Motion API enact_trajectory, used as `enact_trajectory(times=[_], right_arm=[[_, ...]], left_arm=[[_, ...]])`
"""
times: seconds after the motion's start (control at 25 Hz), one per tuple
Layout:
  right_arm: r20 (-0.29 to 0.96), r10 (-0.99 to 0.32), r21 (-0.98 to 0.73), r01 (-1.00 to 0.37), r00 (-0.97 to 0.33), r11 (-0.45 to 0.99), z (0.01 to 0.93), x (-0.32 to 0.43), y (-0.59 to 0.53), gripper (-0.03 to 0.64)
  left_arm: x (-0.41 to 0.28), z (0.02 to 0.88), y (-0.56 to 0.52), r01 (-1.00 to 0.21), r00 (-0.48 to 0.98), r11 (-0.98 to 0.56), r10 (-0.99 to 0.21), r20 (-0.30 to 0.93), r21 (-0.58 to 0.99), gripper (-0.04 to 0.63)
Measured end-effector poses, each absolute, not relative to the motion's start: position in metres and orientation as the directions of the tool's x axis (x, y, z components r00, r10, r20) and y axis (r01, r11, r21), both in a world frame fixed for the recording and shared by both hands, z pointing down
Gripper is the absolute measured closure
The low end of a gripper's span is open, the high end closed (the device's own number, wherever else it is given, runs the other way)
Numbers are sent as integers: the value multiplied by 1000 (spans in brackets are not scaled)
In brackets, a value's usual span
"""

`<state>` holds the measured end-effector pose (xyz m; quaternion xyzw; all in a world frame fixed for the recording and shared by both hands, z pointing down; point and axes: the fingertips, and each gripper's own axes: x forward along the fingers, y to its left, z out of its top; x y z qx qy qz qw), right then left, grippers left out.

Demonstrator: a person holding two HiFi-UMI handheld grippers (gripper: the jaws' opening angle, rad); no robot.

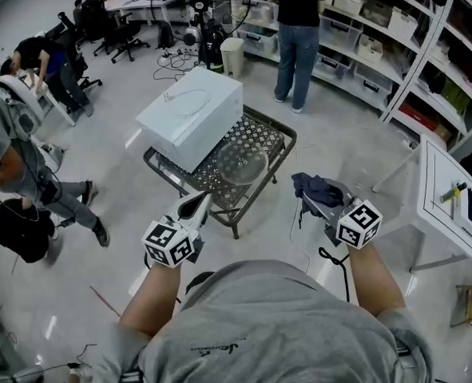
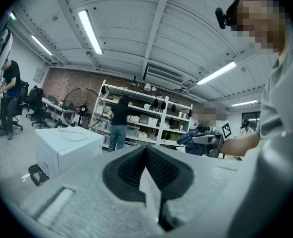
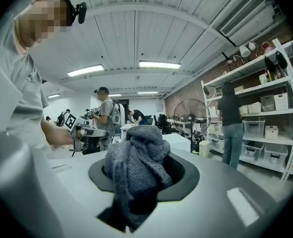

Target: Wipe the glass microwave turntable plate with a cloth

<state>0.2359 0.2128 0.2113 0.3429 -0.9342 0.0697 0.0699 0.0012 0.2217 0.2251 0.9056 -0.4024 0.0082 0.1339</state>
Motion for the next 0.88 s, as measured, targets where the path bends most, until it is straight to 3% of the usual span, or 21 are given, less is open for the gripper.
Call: enact_trajectory(times=[0.44,0.88], right_arm=[[180,-601,-106,-622,-779,775,226,212,149,463],[237,-696,-89,-729,-678,679,231,138,20,463]], left_arm=[[-20,248,163,-745,661,-617,-735,151,253,597],[-48,274,10,-545,838,-798,-517,174,256,597]])
